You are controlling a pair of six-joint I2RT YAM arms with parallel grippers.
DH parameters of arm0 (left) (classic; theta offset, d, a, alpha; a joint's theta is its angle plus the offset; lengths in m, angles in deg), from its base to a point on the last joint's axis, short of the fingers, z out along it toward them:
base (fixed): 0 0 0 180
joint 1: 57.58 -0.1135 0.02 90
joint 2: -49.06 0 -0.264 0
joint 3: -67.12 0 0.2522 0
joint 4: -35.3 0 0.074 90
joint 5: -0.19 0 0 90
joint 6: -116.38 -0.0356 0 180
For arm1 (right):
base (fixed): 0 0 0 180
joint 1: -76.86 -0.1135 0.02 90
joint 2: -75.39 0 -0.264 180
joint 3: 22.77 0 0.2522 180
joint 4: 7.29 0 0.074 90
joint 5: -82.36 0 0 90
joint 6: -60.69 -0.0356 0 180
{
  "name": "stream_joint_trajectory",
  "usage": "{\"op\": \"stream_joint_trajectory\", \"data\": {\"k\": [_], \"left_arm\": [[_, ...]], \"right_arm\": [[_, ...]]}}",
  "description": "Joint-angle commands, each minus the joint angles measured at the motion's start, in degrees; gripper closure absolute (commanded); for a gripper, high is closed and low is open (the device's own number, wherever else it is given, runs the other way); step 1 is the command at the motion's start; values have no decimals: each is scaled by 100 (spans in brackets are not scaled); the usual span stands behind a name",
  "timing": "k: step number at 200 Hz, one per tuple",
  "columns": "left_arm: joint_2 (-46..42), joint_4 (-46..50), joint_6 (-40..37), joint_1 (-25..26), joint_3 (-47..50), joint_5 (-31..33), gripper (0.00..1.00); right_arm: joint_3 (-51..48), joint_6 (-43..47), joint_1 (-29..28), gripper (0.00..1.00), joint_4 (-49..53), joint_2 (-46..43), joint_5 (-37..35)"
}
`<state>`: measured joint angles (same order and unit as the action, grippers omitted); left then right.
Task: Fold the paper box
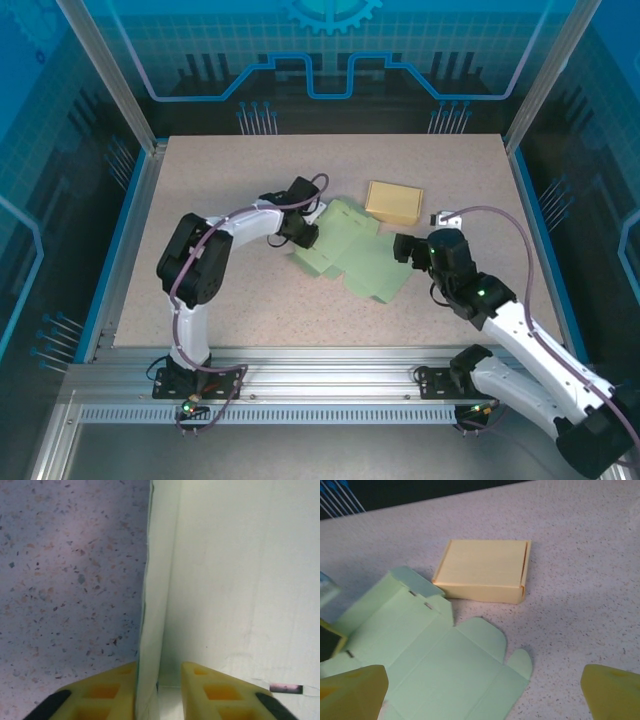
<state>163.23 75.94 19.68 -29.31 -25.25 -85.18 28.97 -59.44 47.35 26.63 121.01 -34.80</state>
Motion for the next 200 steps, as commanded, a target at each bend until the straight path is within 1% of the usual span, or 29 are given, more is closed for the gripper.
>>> {"op": "stream_joint_trajectory", "data": {"k": [1,14,28,39,62,80,97,104,118,125,132,149,165,187,200], "left_arm": [[-221,-328,-426,125,22,345,82],[-414,-742,-826,209,228,467,90],[-644,-1341,-1475,316,534,619,100],[-818,-1884,-1945,378,801,781,100],[-1115,-2696,-2748,398,1258,758,100],[-1405,-3528,-3532,442,1767,653,100],[-1600,-4425,-4297,482,2291,554,100],[-1638,-4681,-4456,487,2409,564,100],[-1661,-4825,-4529,480,2438,603,100],[-1669,-4831,-4552,493,2445,555,100],[-1672,-4889,-4573,498,2482,480,100],[-1720,-5155,-4582,537,2643,261,100],[-1744,-5436,-4704,593,2815,133,100],[-1684,-6107,-5290,695,3100,105,100],[-1574,-6644,-5723,771,3255,143,100]], "right_arm": [[-56,-76,109,0,249,-379,382],[99,-110,144,0,599,-447,381],[229,-108,171,0,904,-459,437],[324,-193,183,0,1145,-413,403],[489,-315,252,0,1446,-157,525],[509,-282,467,0,1349,-42,991],[504,-309,909,0,1250,15,1564],[469,-289,1137,1,1173,54,1855],[401,-220,1632,9,1058,252,2458],[363,-152,1789,13,977,394,2736],[319,-111,1866,16,895,527,2860],[245,-24,1850,20,663,817,2939],[187,20,1710,21,369,960,2881],[282,196,1589,22,243,1141,2713],[386,235,1597,24,283,1303,2575]]}}
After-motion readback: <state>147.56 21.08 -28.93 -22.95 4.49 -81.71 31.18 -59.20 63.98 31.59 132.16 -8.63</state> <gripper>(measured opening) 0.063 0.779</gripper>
